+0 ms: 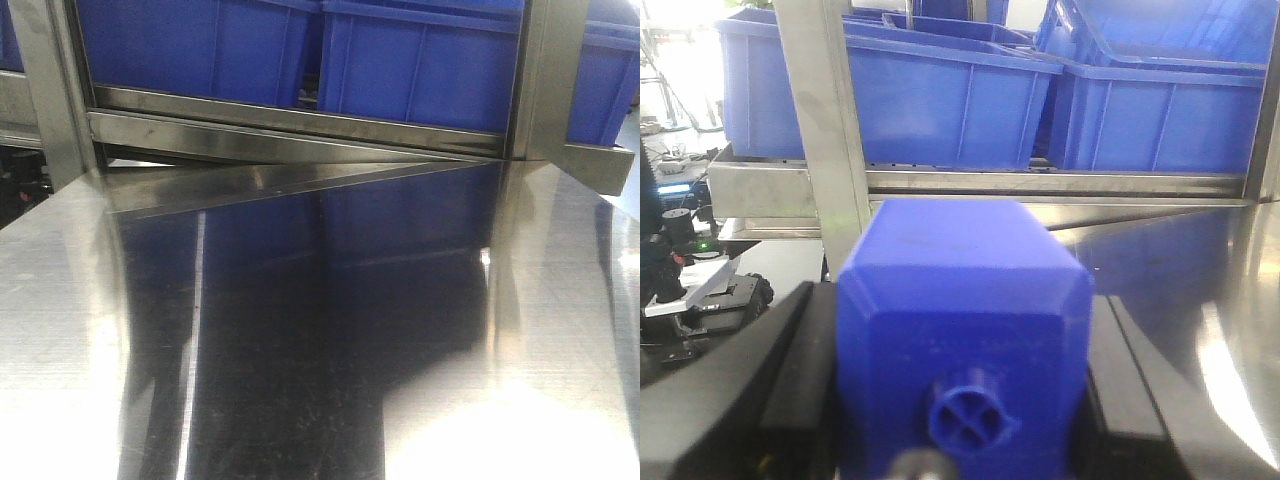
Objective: Pick and sort blue part to right shelf
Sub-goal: 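Lift the blue block with the right gripper, holding both parts, then turn the base away from the table while holding both parts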
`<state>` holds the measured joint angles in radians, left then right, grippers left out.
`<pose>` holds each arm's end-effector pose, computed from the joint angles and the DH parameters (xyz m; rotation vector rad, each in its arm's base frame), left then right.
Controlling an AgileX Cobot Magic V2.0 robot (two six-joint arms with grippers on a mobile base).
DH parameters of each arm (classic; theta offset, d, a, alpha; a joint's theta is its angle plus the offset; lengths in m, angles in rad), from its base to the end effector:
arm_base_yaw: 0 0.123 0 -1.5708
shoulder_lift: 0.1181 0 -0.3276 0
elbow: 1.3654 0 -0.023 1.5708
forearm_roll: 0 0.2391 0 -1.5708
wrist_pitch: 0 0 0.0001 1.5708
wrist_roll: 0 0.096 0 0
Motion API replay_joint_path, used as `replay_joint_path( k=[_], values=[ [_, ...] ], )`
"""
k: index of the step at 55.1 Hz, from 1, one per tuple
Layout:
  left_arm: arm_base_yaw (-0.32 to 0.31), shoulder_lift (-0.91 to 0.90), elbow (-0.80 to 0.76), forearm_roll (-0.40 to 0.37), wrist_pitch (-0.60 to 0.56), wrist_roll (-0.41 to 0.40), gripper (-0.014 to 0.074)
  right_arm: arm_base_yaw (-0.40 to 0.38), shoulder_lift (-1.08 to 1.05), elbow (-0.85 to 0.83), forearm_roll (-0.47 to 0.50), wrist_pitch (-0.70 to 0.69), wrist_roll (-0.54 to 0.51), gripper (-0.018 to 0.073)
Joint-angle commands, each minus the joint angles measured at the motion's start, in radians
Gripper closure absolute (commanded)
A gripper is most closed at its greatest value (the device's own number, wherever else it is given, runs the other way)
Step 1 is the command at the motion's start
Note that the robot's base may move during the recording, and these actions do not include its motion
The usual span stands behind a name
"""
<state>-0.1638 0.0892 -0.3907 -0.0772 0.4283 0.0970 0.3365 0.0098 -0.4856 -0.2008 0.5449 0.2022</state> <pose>-0.0125 -0.0011 0.2986 0.1779 1.6009 -0.1319 -0.0341 -0.0224 0.3144 -0.1547 1.5398 0.2105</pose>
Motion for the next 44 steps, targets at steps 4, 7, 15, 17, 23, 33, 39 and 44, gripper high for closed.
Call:
replay_joint_path(
  k=[4, 7, 15, 17, 23, 33, 39, 44],
  values=[
    [-0.006, 0.013, -0.030, -0.007, -0.099, -0.007, 0.0432, -0.005, 0.017, -0.028, -0.020, -0.087, -0.009, 0.0343],
    [-0.006, 0.013, -0.030, -0.007, -0.099, -0.007, 0.0443, -0.005, 0.017, -0.028, -0.020, -0.087, -0.009, 0.0343],
    [-0.006, 0.013, -0.030, -0.007, -0.099, -0.007, 0.0466, -0.005, 0.017, -0.028, -0.020, -0.087, -0.009, 0.0343],
    [-0.006, 0.013, -0.030, -0.007, -0.099, -0.007, 0.0474, -0.005, 0.017, -0.028, -0.020, -0.087, -0.009, 0.0343],
    [-0.006, 0.013, -0.030, -0.007, -0.099, -0.007, 0.0473, -0.005, 0.017, -0.028, -0.020, -0.087, -0.009, 0.0343],
    [-0.006, 0.013, -0.030, -0.007, -0.099, -0.007, 0.0473, -0.005, 0.017, -0.028, -0.020, -0.087, -0.009, 0.0343],
    [-0.006, 0.013, -0.030, -0.007, -0.099, -0.007, 0.0473, -0.005, 0.018, -0.028, -0.020, -0.087, -0.009, 0.0343],
    [-0.006, 0.017, -0.030, -0.007, -0.099, -0.007, 0.0473, -0.005, 0.019, -0.028, -0.020, -0.087, -0.009, 0.0343]
  ],
)
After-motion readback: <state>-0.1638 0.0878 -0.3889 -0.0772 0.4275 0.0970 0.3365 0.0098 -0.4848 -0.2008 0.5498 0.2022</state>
